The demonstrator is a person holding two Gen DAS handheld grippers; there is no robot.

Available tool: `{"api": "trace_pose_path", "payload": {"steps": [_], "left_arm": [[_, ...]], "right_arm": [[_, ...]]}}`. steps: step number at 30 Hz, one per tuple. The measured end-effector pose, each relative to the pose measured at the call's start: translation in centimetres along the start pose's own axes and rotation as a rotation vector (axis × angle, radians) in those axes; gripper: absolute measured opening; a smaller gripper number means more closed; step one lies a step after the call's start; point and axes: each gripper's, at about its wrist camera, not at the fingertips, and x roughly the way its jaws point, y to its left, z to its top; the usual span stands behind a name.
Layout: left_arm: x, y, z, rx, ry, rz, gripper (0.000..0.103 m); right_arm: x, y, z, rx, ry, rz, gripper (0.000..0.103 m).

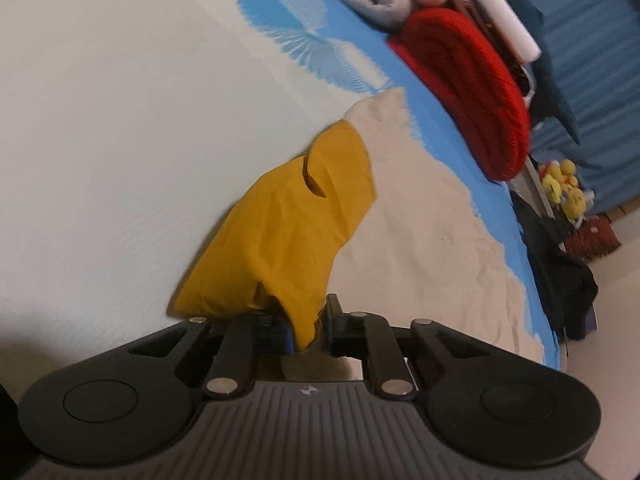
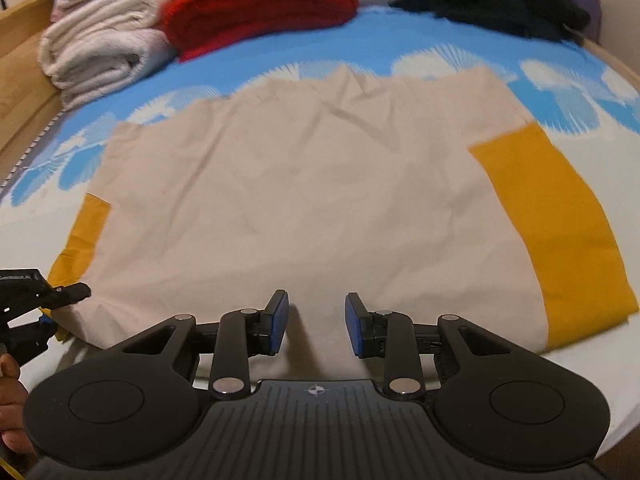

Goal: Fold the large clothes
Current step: 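Grasp the yellow corner of the garment with the left tool and lift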

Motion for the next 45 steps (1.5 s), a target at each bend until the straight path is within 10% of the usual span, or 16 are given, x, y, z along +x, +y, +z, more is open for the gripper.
{"api": "trace_pose_path", "payload": {"steps": [14, 18, 23, 30, 40, 45], "left_arm": [[-10.3, 1.8, 3.4, 0.226, -0.109, 0.110, 0.005], [-9.9, 4.4, 4.4, 0.131, -0.029, 0.086, 0.016], [-7.3, 7.2, 4.5, -0.003, 0.033, 0.111, 0.050], [-4.4, 10.1, 3.9, -0.149, 0.088, 0.086, 0.055], [-4.4, 10.2, 4.2, -0.182, 0.028, 0.094, 0.054], [-4.4, 7.6, 4.0, -0.079, -0.023, 0.129, 0.016]], "right_arm": [[-2.7, 5.4, 0.0, -0.181, -0.118, 0.204, 0.032], [-1.4, 7.1, -0.6, -0.244, -0.006, 0.268, 0.032], [3.1, 8.2, -1.7, -0.317, 0.140, 0.137, 0.032], [4.0, 9.0, -1.4, -0.346, 0.138, 0.121, 0.032], [-1.3, 6.2, 0.0, -0.295, -0.080, 0.155, 0.032], [-5.2, 1.1, 1.2, -0.228, -0.234, 0.098, 0.032]]}}
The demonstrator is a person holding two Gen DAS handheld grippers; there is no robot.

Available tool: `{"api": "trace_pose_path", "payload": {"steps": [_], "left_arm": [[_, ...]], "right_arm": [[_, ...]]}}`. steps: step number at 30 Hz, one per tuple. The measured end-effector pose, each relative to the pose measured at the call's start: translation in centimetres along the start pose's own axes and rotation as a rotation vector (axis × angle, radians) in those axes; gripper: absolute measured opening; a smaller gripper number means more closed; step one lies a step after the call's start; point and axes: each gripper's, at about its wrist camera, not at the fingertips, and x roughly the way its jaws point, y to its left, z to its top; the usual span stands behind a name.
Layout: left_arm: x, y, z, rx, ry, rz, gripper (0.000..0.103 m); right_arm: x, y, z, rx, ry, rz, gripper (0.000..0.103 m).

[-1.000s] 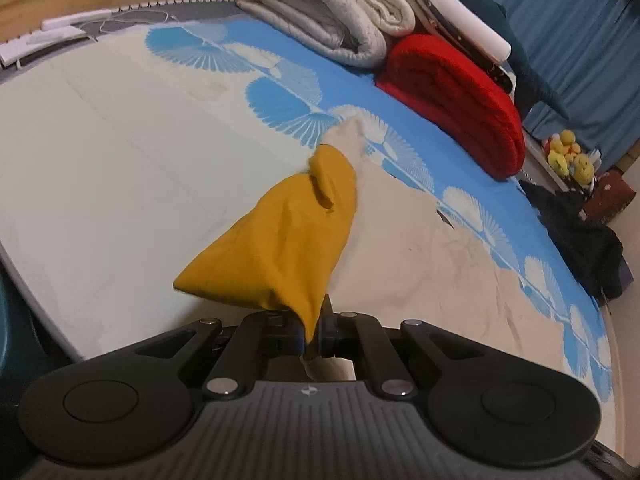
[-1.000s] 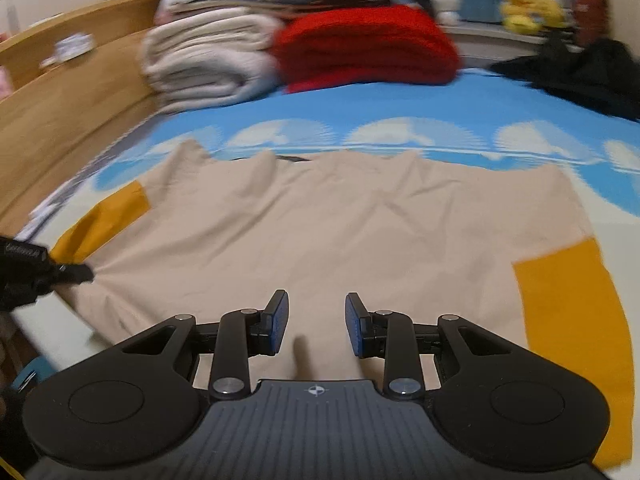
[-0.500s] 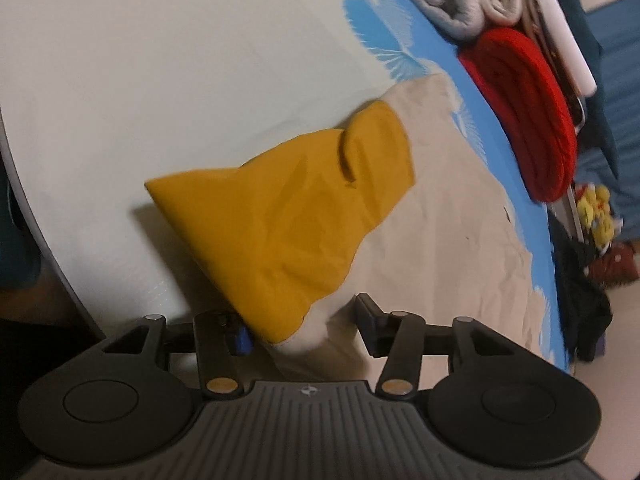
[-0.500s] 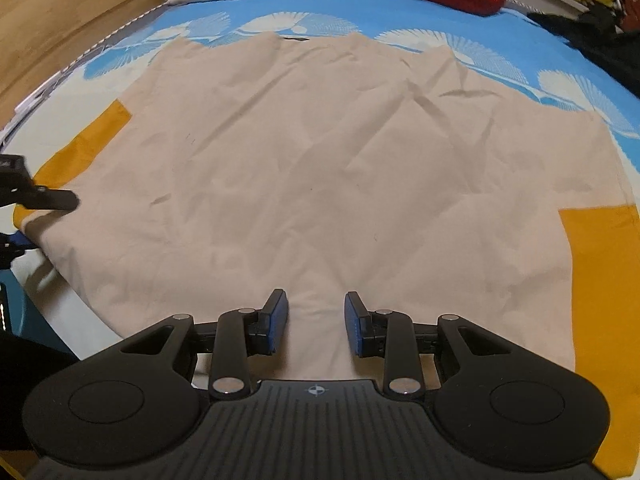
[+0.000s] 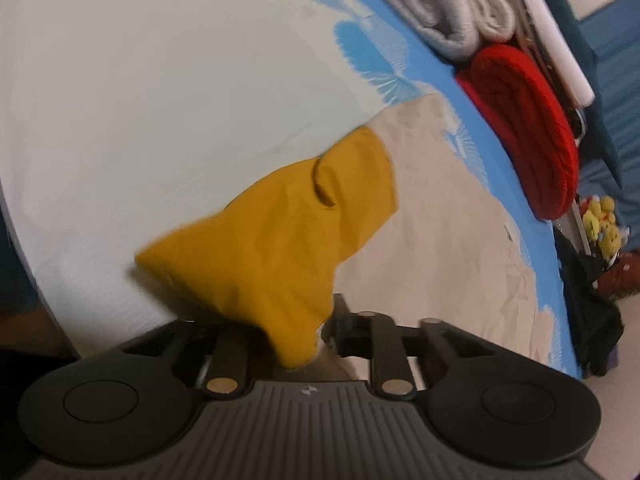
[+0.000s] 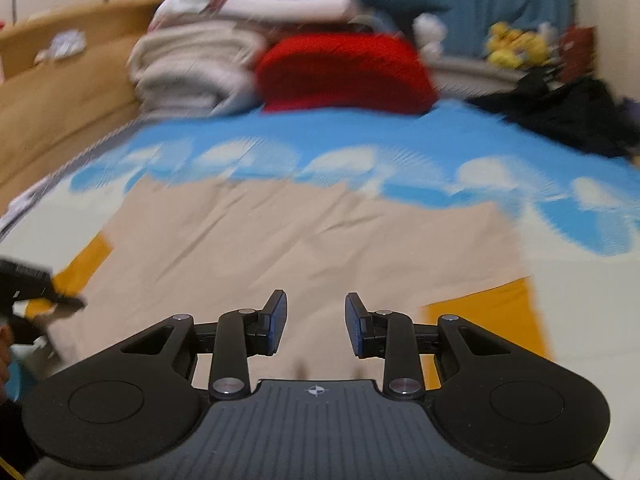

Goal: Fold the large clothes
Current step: 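Fold the yellow corner across the garment with the left tool, release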

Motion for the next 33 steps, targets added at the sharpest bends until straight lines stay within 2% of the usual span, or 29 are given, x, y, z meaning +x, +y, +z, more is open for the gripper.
{"api": "trace_pose_path", "payload": {"steps": [6, 9, 12, 15, 17, 20, 21, 23, 26, 27, 29, 31, 32, 33], "left_arm": [[-2.5, -6.2, -2.1, 0.274, -0.153, 0.064, 0.012], [-4.0, -9.1, -3.3, 0.368, -0.210, 0.049, 0.011], [-5.7, -12.9, -5.0, 0.492, -0.253, 0.005, 0.010], [-7.5, -17.8, -8.2, 0.639, -0.288, -0.040, 0.010], [-9.0, -21.0, -11.0, 0.725, -0.312, -0.087, 0.009], [-10.5, -26.0, -16.6, 0.877, -0.331, -0.159, 0.009], [-10.7, -28.0, -19.1, 0.939, -0.331, -0.178, 0.009], [-10.3, -31.0, -23.5, 1.043, -0.310, -0.205, 0.009], [-8.9, -34.4, -31.0, 1.207, -0.262, -0.243, 0.009], [-8.1, -35.1, -33.4, 1.261, -0.231, -0.255, 0.010], [-5.7, -35.5, -37.6, 1.363, -0.116, -0.266, 0.014], [-3.4, -35.6, -40.7, 1.470, 0.030, -0.287, 0.029], [-2.6, -35.5, -41.5, 1.501, 0.108, -0.307, 0.043], [-2.3, -35.3, -41.6, 1.512, 0.154, -0.332, 0.049]], "right_arm": [[-5.0, -6.7, 0.1, 0.069, -0.116, -0.100, 0.032], [-7.6, -9.9, 0.2, 0.090, -0.186, -0.137, 0.032], [-9.8, -13.1, 1.0, 0.051, -0.244, -0.146, 0.032], [-11.5, -16.9, 1.3, 0.029, -0.286, -0.185, 0.032], [-12.1, -19.5, 0.4, 0.071, -0.304, -0.215, 0.032], [-12.5, -21.9, -0.9, 0.103, -0.271, -0.243, 0.032], [-13.2, -22.4, -1.0, 0.096, -0.303, -0.254, 0.032], [-14.0, -23.1, -1.3, 0.103, -0.335, -0.245, 0.032], [-14.3, -24.4, -1.9, 0.117, -0.315, -0.241, 0.032], [-14.4, -24.8, -2.0, 0.120, -0.316, -0.240, 0.032], [-14.7, -25.4, -2.2, 0.141, -0.319, -0.236, 0.032], [-14.8, -26.2, -2.4, 0.175, -0.312, -0.225, 0.032], [-14.7, -26.5, -2.4, 0.196, -0.309, -0.217, 0.032], [-14.7, -26.9, -2.5, 0.218, -0.304, -0.205, 0.034]]}}
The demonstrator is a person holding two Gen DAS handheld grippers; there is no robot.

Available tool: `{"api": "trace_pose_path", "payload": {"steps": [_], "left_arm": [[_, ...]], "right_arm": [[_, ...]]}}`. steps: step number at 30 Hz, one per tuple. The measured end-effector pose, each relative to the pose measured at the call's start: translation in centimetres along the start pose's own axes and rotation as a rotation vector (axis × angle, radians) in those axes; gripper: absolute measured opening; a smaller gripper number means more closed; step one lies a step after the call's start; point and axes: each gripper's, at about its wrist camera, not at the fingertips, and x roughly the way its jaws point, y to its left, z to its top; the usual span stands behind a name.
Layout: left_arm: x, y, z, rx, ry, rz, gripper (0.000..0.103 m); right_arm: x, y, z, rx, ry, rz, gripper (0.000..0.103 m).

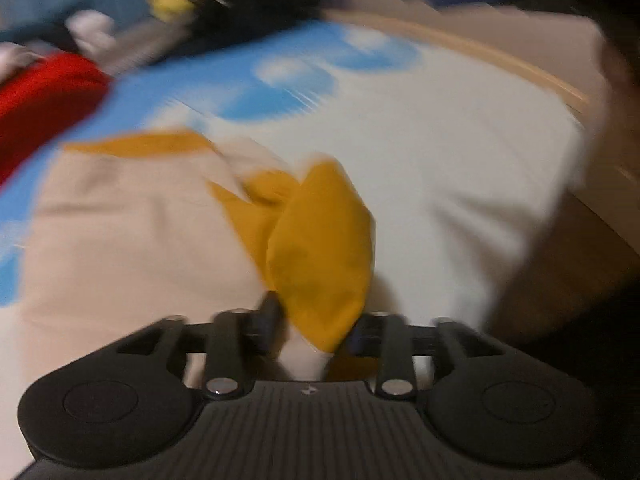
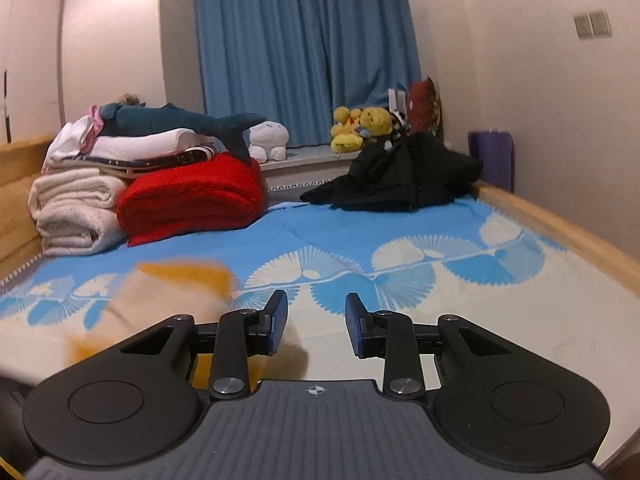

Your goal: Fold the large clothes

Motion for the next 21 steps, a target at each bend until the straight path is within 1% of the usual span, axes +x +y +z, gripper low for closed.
{"api": "trace_pose_path", "payload": {"steps": [2, 4, 5, 7, 9, 10, 12, 14, 15, 16, 17, 18, 19, 20, 21], "left_arm": [[-1.3, 1.3, -0.3, -0.006, -0.043, -0.070, 0.050], [-3.7, 3.7, -0.6, -0.039, -0.104, -0.130, 0.054], [-4.9, 5.0, -1.0, -0.054, -0.131, -0.146, 0.056], [-7.0, 8.2, -1.8, -0.080, -0.180, -0.148, 0.059], [-8.6, 11.2, -2.5, -0.097, -0.209, -0.115, 0.064], [-9.0, 12.8, -3.2, -0.102, -0.215, -0.083, 0.065], [-9.2, 15.4, -4.0, -0.127, -0.212, -0.015, 0.065], [-8.9, 18.3, -5.2, -0.209, -0.215, 0.039, 0.065], [-8.5, 19.4, -6.3, -0.264, -0.220, 0.065, 0.066], [-7.8, 20.6, -7.0, -0.331, -0.195, 0.095, 0.066], [-7.6, 21.8, -7.0, -0.394, -0.158, 0.120, 0.065], [-7.6, 22.6, -6.9, -0.431, -0.182, 0.139, 0.067], [-7.9, 23.0, -6.9, -0.449, -0.203, 0.153, 0.068], [-7.9, 23.7, -6.8, -0.468, -0.208, 0.166, 0.070], [-7.5, 24.3, -6.6, -0.499, -0.205, 0.169, 0.071]], "right_arm": [[0.5, -0.2, -0.1, 0.046, 0.024, 0.026, 0.034], [1.1, 0.1, -0.2, 0.074, 0.055, 0.059, 0.035], [1.3, 0.4, -0.4, 0.079, 0.070, 0.079, 0.036], [2.0, 1.3, -0.7, 0.092, 0.114, 0.131, 0.040], [3.1, 2.5, -1.1, 0.105, 0.167, 0.184, 0.042], [3.6, 3.2, -1.2, 0.111, 0.195, 0.207, 0.043], [5.1, 4.8, -1.9, 0.119, 0.281, 0.247, 0.046], [6.5, 6.5, -2.9, 0.102, 0.376, 0.252, 0.046], [7.4, 7.4, -3.7, 0.078, 0.435, 0.236, 0.046], [8.1, 7.8, -4.2, 0.060, 0.475, 0.223, 0.046], [8.6, 8.5, -4.9, 0.037, 0.519, 0.212, 0.046], [8.9, 9.0, -5.4, 0.019, 0.543, 0.211, 0.045], [9.0, 9.5, -5.8, -0.001, 0.559, 0.215, 0.039], [8.8, 10.1, -6.1, -0.025, 0.563, 0.217, 0.032], [8.5, 10.5, -6.3, -0.052, 0.558, 0.216, 0.019]]}}
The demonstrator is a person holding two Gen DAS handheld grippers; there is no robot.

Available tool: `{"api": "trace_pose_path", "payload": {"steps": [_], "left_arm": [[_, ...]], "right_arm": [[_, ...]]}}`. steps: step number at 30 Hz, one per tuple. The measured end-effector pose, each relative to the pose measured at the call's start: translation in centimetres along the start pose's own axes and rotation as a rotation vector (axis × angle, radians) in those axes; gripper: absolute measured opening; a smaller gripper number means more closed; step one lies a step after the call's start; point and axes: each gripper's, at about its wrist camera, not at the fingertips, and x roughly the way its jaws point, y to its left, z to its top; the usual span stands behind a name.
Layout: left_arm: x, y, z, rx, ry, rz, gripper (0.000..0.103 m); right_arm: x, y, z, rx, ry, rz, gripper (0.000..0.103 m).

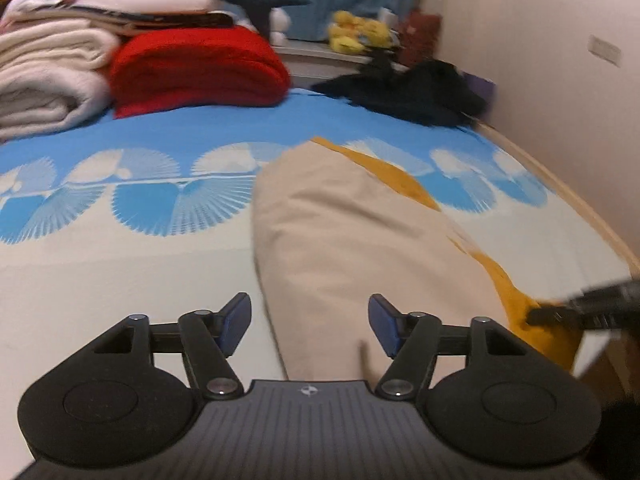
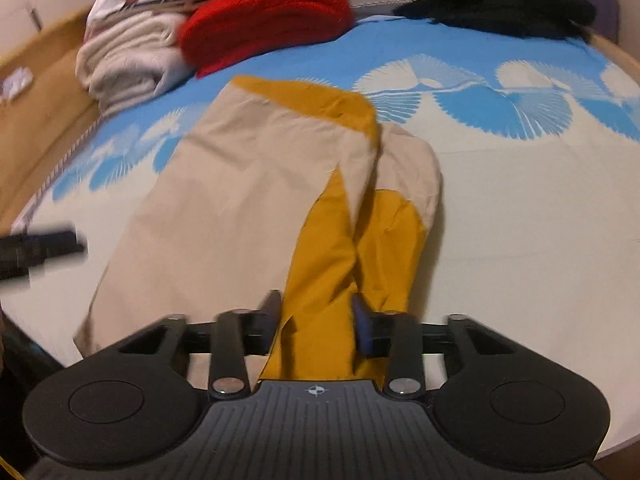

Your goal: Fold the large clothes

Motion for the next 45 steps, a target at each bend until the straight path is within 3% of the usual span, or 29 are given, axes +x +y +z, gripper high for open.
{"api": "trace_pose_path", "payload": {"steps": [1, 3, 5, 8, 9, 12, 15, 17, 20, 22, 26, 28, 30, 32, 34, 36, 40, 43, 45], "left_arm": [[0.6, 0.2, 0.2, -0.030, 0.018, -0.001, 0.071], [1.5, 0.2, 0.4, -0.080, 0.066, -0.014, 0.071], [1.2, 0.2, -0.1, -0.108, 0.098, -0.030, 0.071], [1.4, -0.2, -0.7, -0.107, 0.115, -0.047, 0.072], [1.3, -0.3, -0.9, -0.103, 0.122, -0.054, 0.073], [1.6, -0.5, -1.3, -0.105, 0.146, -0.084, 0.073], [1.7, -0.8, -1.8, -0.097, 0.175, -0.123, 0.073], [1.9, -1.3, -2.3, -0.066, 0.205, -0.135, 0.073], [3.6, -2.3, -3.8, 0.022, 0.306, -0.090, 0.082], [4.5, -2.4, -4.5, 0.046, 0.349, -0.064, 0.082], [3.1, -2.7, -4.0, 0.056, 0.275, -0.082, 0.078], [1.6, -3.1, -3.6, 0.066, 0.200, -0.139, 0.077], [1.0, -3.6, -3.7, 0.090, 0.176, -0.196, 0.077], [1.8, -4.4, -4.5, 0.146, 0.234, -0.202, 0.077], [3.4, -5.4, -6.0, 0.241, 0.319, -0.130, 0.079], [3.9, -6.0, -6.8, 0.293, 0.336, -0.088, 0.081], [3.0, -5.7, -6.1, 0.251, 0.291, -0.100, 0.079], [1.8, -5.2, -5.1, 0.186, 0.200, -0.133, 0.069], [1.9, -4.8, -4.7, 0.160, 0.202, -0.129, 0.066]], "right_arm": [[-0.2, 0.3, -0.2, -0.020, -0.007, -0.005, 0.007], [-1.3, 1.1, -0.3, -0.058, -0.066, -0.037, 0.003], [-3.8, 0.9, 0.1, -0.037, -0.191, -0.058, 0.002], [-8.1, -0.1, 0.2, 0.036, -0.408, 0.008, 0.001], [-8.7, -0.4, 0.0, 0.041, -0.425, 0.006, 0.001], [-7.8, -1.3, -0.6, 0.039, -0.314, -0.080, 0.001], [-4.3, -1.7, -1.7, -0.012, -0.084, -0.158, 0.001], [-2.8, -1.6, -2.2, -0.045, -0.007, -0.198, 0.001], [-2.4, -1.3, -2.0, -0.055, 0.002, -0.203, 0.001], [-2.0, -1.4, -1.8, -0.045, 0.024, -0.215, 0.001], [-1.2, -1.3, -1.8, -0.072, 0.048, -0.235, 0.001], [-1.1, -1.3, -1.6, -0.074, 0.043, -0.237, 0.001], [-1.3, -1.3, -1.6, -0.069, 0.039, -0.235, 0.001], [-1.1, -1.3, -1.5, -0.074, 0.040, -0.234, 0.001], [-1.0, -1.2, -1.6, -0.087, 0.045, -0.236, 0.001], [-0.9, -1.1, -1.6, -0.086, 0.053, -0.232, 0.001], [-0.5, -0.8, -1.8, -0.110, 0.068, -0.233, 0.001], [-0.5, -0.9, -1.8, -0.110, 0.072, -0.234, 0.001], [-0.5, -1.0, -1.8, -0.108, 0.075, -0.230, 0.001]]}}
